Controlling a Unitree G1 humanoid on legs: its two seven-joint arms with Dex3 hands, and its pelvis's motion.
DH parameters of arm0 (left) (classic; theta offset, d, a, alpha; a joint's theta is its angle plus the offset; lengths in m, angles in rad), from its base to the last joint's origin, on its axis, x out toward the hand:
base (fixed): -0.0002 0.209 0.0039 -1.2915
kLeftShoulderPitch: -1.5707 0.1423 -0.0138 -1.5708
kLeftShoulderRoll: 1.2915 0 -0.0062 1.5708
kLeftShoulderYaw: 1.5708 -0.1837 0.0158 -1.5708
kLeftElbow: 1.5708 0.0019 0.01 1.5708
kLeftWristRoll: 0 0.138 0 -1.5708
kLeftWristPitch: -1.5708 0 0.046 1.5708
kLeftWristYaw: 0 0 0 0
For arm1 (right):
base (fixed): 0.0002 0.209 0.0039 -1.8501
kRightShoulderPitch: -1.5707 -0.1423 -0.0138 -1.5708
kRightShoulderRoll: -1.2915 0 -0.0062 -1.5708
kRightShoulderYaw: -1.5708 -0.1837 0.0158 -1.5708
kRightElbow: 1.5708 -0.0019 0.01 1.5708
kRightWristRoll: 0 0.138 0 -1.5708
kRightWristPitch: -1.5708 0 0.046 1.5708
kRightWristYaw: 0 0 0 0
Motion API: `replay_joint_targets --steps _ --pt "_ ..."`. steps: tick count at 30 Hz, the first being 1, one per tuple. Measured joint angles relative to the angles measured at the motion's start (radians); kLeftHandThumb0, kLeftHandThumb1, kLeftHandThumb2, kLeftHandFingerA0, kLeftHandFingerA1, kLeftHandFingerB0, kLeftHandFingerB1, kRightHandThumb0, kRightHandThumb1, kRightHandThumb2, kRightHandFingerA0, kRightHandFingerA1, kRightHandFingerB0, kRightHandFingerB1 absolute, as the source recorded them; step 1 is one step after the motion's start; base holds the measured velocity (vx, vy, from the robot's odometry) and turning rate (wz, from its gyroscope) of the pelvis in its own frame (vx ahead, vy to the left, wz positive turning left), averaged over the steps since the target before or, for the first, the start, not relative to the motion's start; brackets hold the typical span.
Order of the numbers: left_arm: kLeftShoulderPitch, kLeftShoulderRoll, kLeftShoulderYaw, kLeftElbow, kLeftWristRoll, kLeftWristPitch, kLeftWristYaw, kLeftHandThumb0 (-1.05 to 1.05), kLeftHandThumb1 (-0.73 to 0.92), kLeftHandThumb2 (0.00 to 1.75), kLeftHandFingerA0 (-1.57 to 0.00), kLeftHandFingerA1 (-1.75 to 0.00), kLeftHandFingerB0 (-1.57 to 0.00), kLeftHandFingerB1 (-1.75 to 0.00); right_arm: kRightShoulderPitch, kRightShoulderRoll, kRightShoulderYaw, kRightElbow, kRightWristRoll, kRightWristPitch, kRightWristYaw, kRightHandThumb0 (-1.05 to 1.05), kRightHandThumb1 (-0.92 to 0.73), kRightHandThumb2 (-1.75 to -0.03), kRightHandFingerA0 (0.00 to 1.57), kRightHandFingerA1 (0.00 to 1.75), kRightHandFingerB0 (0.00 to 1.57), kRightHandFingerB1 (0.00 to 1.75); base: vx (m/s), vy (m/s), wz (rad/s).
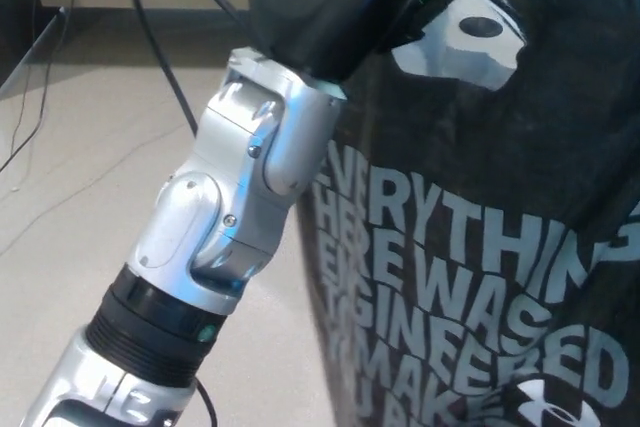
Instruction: A person is holding a plastic bag and the robot extends its left hand to grab the bag by hooking its thumb into the holes at the top and brings its hand down by its side. Then it extends its arm again to hand the plastic bag back to the person.
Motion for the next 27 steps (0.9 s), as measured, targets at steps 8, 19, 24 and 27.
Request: replay_joint_targets --steps 8,19,24,27 --pt "0.011 -0.023 -0.016 -0.007 -0.019 0.007 -0.022 -0.41 0.54 0.57 -0.97 -0.59 -0.44 -0.34 -0.009 -0.002 0.0 0.001 0.001 0.001 0.009 -0.36 -0.71 -0.6 0.69 0.45 0.53 0.39 0.0 0.0 0.0" --pt "0.013 -0.027 -0.043 -0.003 -0.035 0.037 -0.086 -0.25 0.76 0.62 -0.96 -1.63 -0.54 -0.37 -0.013 -0.002 0.001 0.004 0.0 0.001 0.01 -0.35 -0.71 -0.6 0.7 0.46 0.54 0.39 0.0 0.0 0.0" --pt "0.013 -0.036 -0.05 0.004 -0.053 0.035 -0.099 -0.15 0.79 0.72 -0.94 -1.63 -0.86 -0.93 -0.014 -0.002 0.001 0.005 0.0 0.0 0.01 -0.35 -0.72 -0.6 0.68 0.46 0.54 0.39 0.0 0.0 0.0" --pt "0.013 -0.042 -0.057 0.023 -0.058 0.025 -0.087 -0.13 0.79 0.7 -0.9 -1.72 -0.71 -1.37 -0.014 -0.002 0.001 0.005 0.0 0.0 0.011 -0.36 -0.71 -0.6 0.7 0.46 0.55 0.39 0.0 0.0 0.0"
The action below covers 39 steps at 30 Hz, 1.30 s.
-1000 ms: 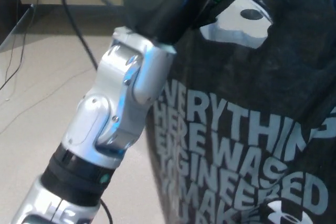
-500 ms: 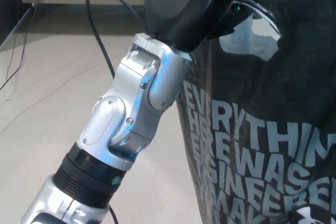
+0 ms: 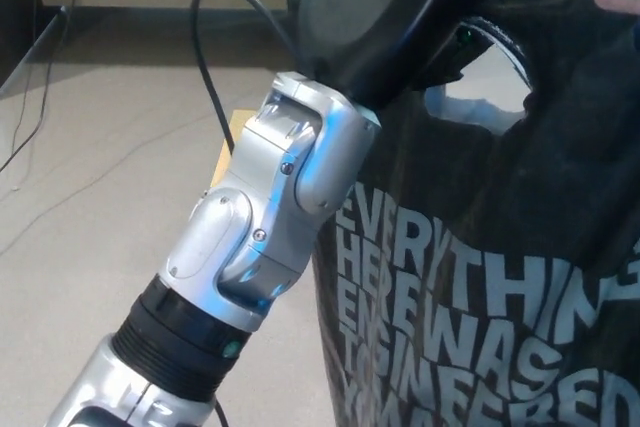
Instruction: A person is holding a plastic bag and the robot extends its left hand to grab the bag by hooking its thumb into the holes at the top and brings its hand down by its side. Then it extends its arm again to hand the plastic bag back to the person.
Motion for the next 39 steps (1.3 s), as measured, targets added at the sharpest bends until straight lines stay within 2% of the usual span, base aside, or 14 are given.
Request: replay_joint_targets --steps 2,3,9,11,13,15,16,18,19,32,33,34,36,39 --pt "0.0 -0.007 -0.005 0.014 -0.001 -0.008 0.016 -0.12 0.78 0.7 -0.91 -1.75 -0.72 -1.26 -0.002 0.0 0.0 0.001 0.0 0.0 0.001 -0.35 -0.71 -0.6 0.71 0.46 0.54 0.39 0.0 0.0 0.0" --pt "0.0 -0.01 -0.008 0.019 -0.001 -0.011 0.024 -0.13 0.77 0.72 -0.93 -1.75 -0.76 -1.08 -0.003 0.0 0.0 0.002 0.0 0.0 0.001 -0.34 -0.71 -0.6 0.72 0.47 0.55 0.4 0.0 0.0 0.0" --pt "0.006 -0.022 -0.014 0.038 0.001 -0.031 0.091 -0.13 0.76 0.78 -0.94 -1.72 -0.68 -1.32 -0.006 0.0 0.002 0.007 0.0 -0.004 0.001 -0.36 -0.72 -0.6 0.71 0.47 0.55 0.4 0.0 0.0 0.0" --pt "0.009 -0.022 -0.014 0.05 0.001 -0.044 0.119 -0.13 0.74 0.81 -0.96 -1.71 -0.72 -1.22 -0.004 0.0 0.003 0.007 0.0 -0.004 0.001 -0.36 -0.71 -0.6 0.71 0.47 0.55 0.4 0.0 0.0 0.0" --pt "0.012 -0.018 -0.01 0.061 0.001 -0.06 0.148 -0.2 0.74 0.67 -0.99 -1.71 -0.76 -1.01 -0.004 0.0 0.003 0.007 0.0 -0.004 0.001 -0.37 -0.71 -0.6 0.72 0.47 0.55 0.4 0.0 0.0 0.0" --pt "0.014 -0.014 -0.007 0.066 0.002 -0.072 0.176 -0.18 0.71 0.63 -0.93 -1.73 -0.7 -1.14 -0.004 0.0 0.004 0.007 -0.001 -0.004 0.001 -0.38 -0.71 -0.6 0.72 0.47 0.55 0.4 0.0 0.0 0.0" --pt "0.014 -0.013 -0.006 0.067 0.003 -0.076 0.187 -0.26 0.55 0.93 -1.25 -1.39 -0.73 -0.98 -0.004 0.0 0.004 0.006 -0.001 -0.004 0.001 -0.38 -0.71 -0.6 0.72 0.48 0.55 0.4 0.0 0.0 0.0" --pt "0.014 -0.004 0.001 0.072 0.007 -0.086 0.22 -0.26 0.55 0.93 -1.25 -1.39 -0.73 -0.98 -0.004 0.0 0.005 0.006 -0.001 -0.004 0.001 -0.38 -0.71 -0.6 0.72 0.48 0.55 0.4 0.0 0.0 0.0" --pt "0.014 0.001 0.005 0.074 0.009 -0.091 0.232 -0.18 0.76 0.64 -0.94 -1.75 -0.65 -1.26 -0.004 0.0 0.005 0.006 -0.001 -0.004 0.001 -0.37 -0.72 -0.6 0.72 0.48 0.56 0.4 0.0 0.0 0.0" --pt "0.021 0.082 0.1 0.047 0.016 -0.144 0.356 -0.12 0.69 0.83 -0.94 -1.68 -0.72 -1.3 0.001 -0.003 0.008 0.005 -0.003 -0.005 0.001 -0.38 -0.72 -0.6 0.72 0.47 0.56 0.4 0.0 0.0 0.0" --pt "0.025 0.089 0.104 0.042 0.02 -0.145 0.36 -0.12 0.67 0.82 -1.1 -1.62 -0.81 -1.26 0.001 -0.003 0.008 0.005 -0.003 -0.005 0.001 -0.37 -0.73 -0.61 0.72 0.47 0.56 0.4 0.0 0.0 0.0" --pt "0.03 0.096 0.109 0.036 0.022 -0.146 0.365 -0.14 0.73 0.75 -0.96 -1.69 -0.74 -1.31 0.002 -0.003 0.008 0.004 -0.003 -0.005 0.001 -0.38 -0.73 -0.6 0.72 0.47 0.56 0.4 0.0 0.0 0.0" --pt "0.039 0.106 0.12 0.023 0.023 -0.149 0.37 -0.15 0.74 0.73 -0.96 -1.69 -0.74 -1.28 0.003 -0.004 0.009 0.003 -0.004 -0.004 0.001 -0.38 -0.72 -0.61 0.72 0.47 0.56 0.4 0.0 0.0 0.0" --pt "0.056 0.132 0.139 0.003 0.023 -0.15 0.378 -0.1 0.7 0.83 -0.86 -1.75 -0.59 -1.46 0.003 -0.004 0.013 0.003 -0.008 -0.004 0.001 -0.37 -0.72 -0.61 0.71 0.47 0.56 0.4 0.0 0.0 0.0"
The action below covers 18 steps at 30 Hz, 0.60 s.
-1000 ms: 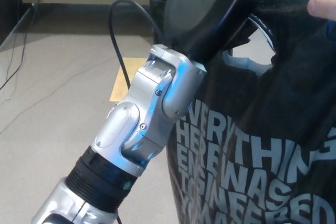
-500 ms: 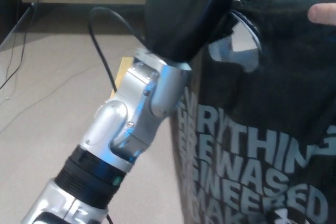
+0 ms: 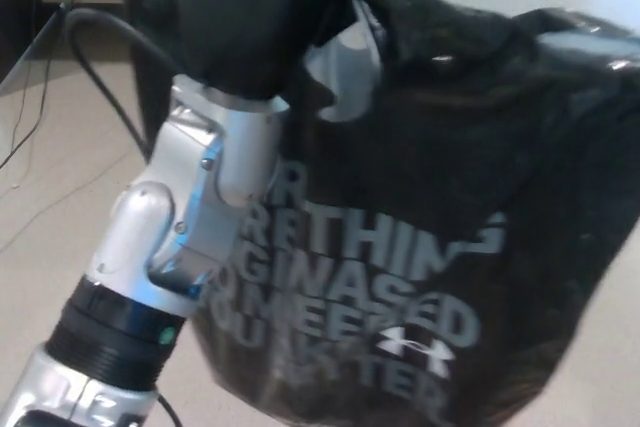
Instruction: A person is holding a plastic bag and the robot extends its left hand to grab the bag by hooking its thumb into the holes at the top and brings its hand down by its side. Then it extends its arm again to hand the plastic bag back to the person.
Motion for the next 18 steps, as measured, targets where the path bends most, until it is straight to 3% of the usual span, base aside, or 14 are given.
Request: replay_joint_targets --steps 2,3,4,5,8,10,11,13,14,15,16,18 --pt "0.019 0.018 0.011 -0.016 -0.001 -0.005 0.002 -0.09 0.68 0.82 -0.85 -1.75 -0.59 -1.45 0.0 0.0 0.0 0.0 -0.001 0.0 0.0 -0.38 -0.73 -0.61 0.71 0.47 0.57 0.41 0.0 0.0 0.0" --pt "0.034 0.033 0.02 -0.028 -0.003 -0.012 0.003 -0.16 0.58 0.96 -1.19 -1.36 -0.77 -1.12 0.0 0.0 0.001 0.0 -0.002 0.0 0.0 -0.38 -0.73 -0.61 0.72 0.47 0.57 0.4 0.0 0.0 0.0" --pt "0.048 0.043 0.031 -0.04 -0.006 -0.018 0.003 -0.16 0.58 0.96 -1.19 -1.36 -0.77 -1.12 0.0 0.0 0.002 0.0 -0.003 0.0 0.0 -0.38 -0.73 -0.61 0.72 0.47 0.57 0.4 0.0 0.0 0.0" --pt "0.06 0.05 0.039 -0.048 -0.01 -0.023 0.003 -0.1 0.71 0.79 -0.93 -1.69 -0.71 -1.3 0.0 0.0 0.003 0.0 -0.004 0.0 0.0 -0.38 -0.72 -0.61 0.71 0.47 0.56 0.4 0.0 0.0 0.0" --pt "0.114 0.084 0.072 -0.077 -0.014 -0.042 0.011 -0.09 0.67 0.87 -0.97 -1.69 -0.78 -1.22 0.0 -0.001 0.004 0.0 -0.005 0.0 0.0 -0.38 -0.73 -0.61 0.71 0.47 0.56 0.4 0.0 0.0 0.0" --pt "0.143 0.102 0.088 -0.089 -0.015 -0.052 0.019 -0.08 0.63 0.93 -0.99 -1.72 -0.77 -1.25 0.0 -0.001 0.004 0.0 -0.005 -0.001 0.0 -0.38 -0.73 -0.61 0.72 0.47 0.55 0.4 0.0 0.0 0.0" --pt "0.162 0.114 0.098 -0.1 -0.016 -0.059 0.022 -0.09 0.64 0.92 -0.96 -1.73 -0.73 -1.38 0.001 -0.002 0.005 0.0 -0.006 0.0 0.0 -0.38 -0.73 -0.6 0.71 0.48 0.55 0.4 0.0 0.0 0.0" --pt "0.217 0.146 0.126 -0.129 -0.021 -0.08 0.029 -0.07 0.62 0.96 -0.96 -1.72 -0.73 -1.36 0.0 -0.002 0.006 0.002 -0.007 -0.001 0.0 -0.38 -0.73 -0.6 0.71 0.48 0.55 0.4 0.0 0.0 0.0" --pt "0.238 0.157 0.135 -0.138 -0.022 -0.088 0.032 -0.1 0.67 0.87 -1.0 -1.68 -0.83 -1.16 0.0 -0.003 0.006 0.004 -0.007 -0.001 0.0 -0.38 -0.72 -0.6 0.71 0.49 0.56 0.4 0.0 0.0 0.0" --pt "0.28 0.173 0.154 -0.154 -0.026 -0.103 0.037 -0.11 0.64 0.92 -0.99 -1.68 -0.86 -1.18 0.0 -0.004 0.008 0.008 -0.008 -0.002 0.0 -0.38 -0.73 -0.61 0.71 0.48 0.55 0.4 0.0 0.0 0.0" --pt "0.319 0.187 0.169 -0.168 -0.029 -0.115 0.041 -0.11 0.52 1.05 -1.15 -1.56 -0.9 -1.18 0.0 -0.004 0.009 0.013 -0.009 -0.003 0.0 -0.38 -0.73 -0.61 0.71 0.48 0.55 0.4 0.0 0.0 0.0" --pt "0.412 0.208 0.206 -0.206 -0.033 -0.134 0.046 -0.08 0.51 1.06 -1.16 -1.56 -0.9 -1.17 0.0 -0.004 0.013 0.019 -0.013 -0.004 0.0 -0.38 -0.73 -0.61 0.7 0.47 0.55 0.4 0.0 0.0 0.0"
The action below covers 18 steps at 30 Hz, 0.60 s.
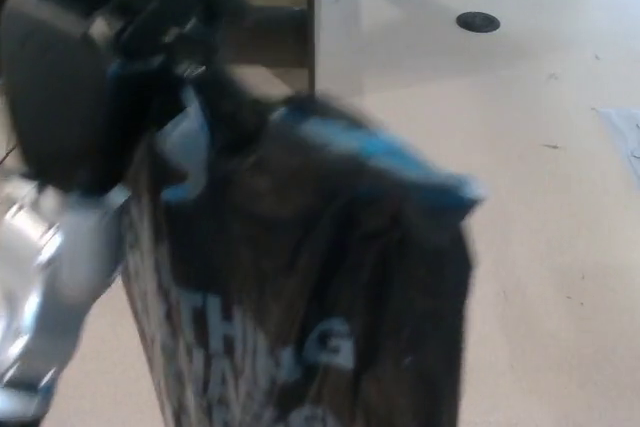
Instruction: A person is holding a plastic bag and the robot extends its left hand to grab the bag by hooking its thumb into the holes at the top and brings its hand down by its side. Then it extends its arm again to hand the plastic bag back to the person.
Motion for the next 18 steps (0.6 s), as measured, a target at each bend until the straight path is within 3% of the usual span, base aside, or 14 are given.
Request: replay_joint_targets --steps 3,4,5,6,7,9,10,11,13,16,18 --pt "0.103 0.012 0.037 -0.034 -0.016 -0.033 0.007 -0.05 0.5 1.06 -1.18 -1.54 -0.89 -1.14 -0.001 0.0 0.001 0.001 -0.003 0.0 0.0 -0.38 -0.73 -0.6 0.71 0.49 0.55 0.4 0.0 0.0 0.0" --pt "0.138 0.014 0.05 -0.044 -0.023 -0.046 0.012 -0.03 0.53 1.09 -1.02 -1.71 -0.8 -1.25 -0.001 0.0 0.001 0.001 -0.004 0.0 0.0 -0.43 -0.61 -0.84 0.66 0.61 0.51 0.53 0.0 0.0 0.0" --pt "0.182 0.015 0.065 -0.054 -0.031 -0.065 0.02 -0.03 0.53 1.09 -1.02 -1.71 -0.8 -1.25 -0.001 0.0 0.001 0.002 -0.005 -0.001 0.0 -0.43 -0.61 -0.84 0.66 0.61 0.51 0.53 0.0 0.0 0.0" --pt "0.225 0.015 0.076 -0.06 -0.039 -0.081 0.028 -0.02 0.53 1.12 -1.27 -1.36 -0.87 -1.08 0.0 0.0 0.001 0.004 -0.007 -0.001 0.0 -0.43 -0.61 -0.84 0.66 0.6 0.51 0.53 0.0 0.0 0.0" --pt "0.264 0.014 0.087 -0.064 -0.046 -0.098 0.034 -0.01 0.53 1.13 -1.28 -1.36 -0.89 -1.09 0.0 0.0 0.002 0.006 -0.008 -0.001 0.0 -0.38 -0.72 -0.6 0.72 0.48 0.56 0.4 0.0 0.0 0.0" --pt "0.334 0.009 0.107 -0.068 -0.049 -0.126 0.05 -0.01 0.53 1.12 -1.29 -1.37 -0.9 -1.08 0.0 0.0 0.002 0.006 -0.01 -0.001 0.0 -0.39 -0.72 -0.6 0.73 0.48 0.56 0.4 0.0 0.0 0.0" --pt "0.361 0.006 0.113 -0.067 -0.05 -0.137 0.056 -0.01 0.48 1.16 -1.02 -1.7 -0.84 -1.23 -0.001 0.0 0.002 0.006 -0.011 -0.001 0.0 -0.39 -0.73 -0.6 0.72 0.48 0.55 0.4 0.0 0.0 0.0" --pt "0.386 0.003 0.118 -0.066 -0.051 -0.15 0.063 -0.02 0.43 1.2 -0.96 -1.68 -0.83 -1.25 -0.002 0.0 0.002 0.005 -0.012 -0.001 0.0 -0.38 -0.73 -0.6 0.73 0.48 0.56 0.4 0.0 0.0 0.0" --pt "0.434 -0.002 0.124 -0.063 -0.055 -0.173 0.075 -0.01 0.41 1.23 -0.98 -1.68 -0.84 -1.26 -0.005 0.0 0.002 0.005 -0.012 0.0 0.0 -0.38 -0.72 -0.61 0.73 0.48 0.56 0.4 0.0 0.0 0.0" --pt "0.565 -0.022 0.129 -0.041 -0.05 -0.224 0.113 0.01 0.49 1.16 -1.02 -1.7 -0.83 -1.26 -0.007 0.0 0.003 0.008 -0.013 0.0 0.0 -0.37 -0.72 -0.6 0.71 0.49 0.55 0.4 0.0 0.0 0.0" --pt "0.648 -0.037 0.127 -0.021 -0.038 -0.248 0.142 0.01 0.51 1.18 -0.95 -1.68 -0.82 -1.29 -0.007 0.0 0.005 0.014 -0.014 -0.001 0.0 -0.36 -0.73 -0.6 0.71 0.49 0.54 0.4 0.0 0.0 0.0"
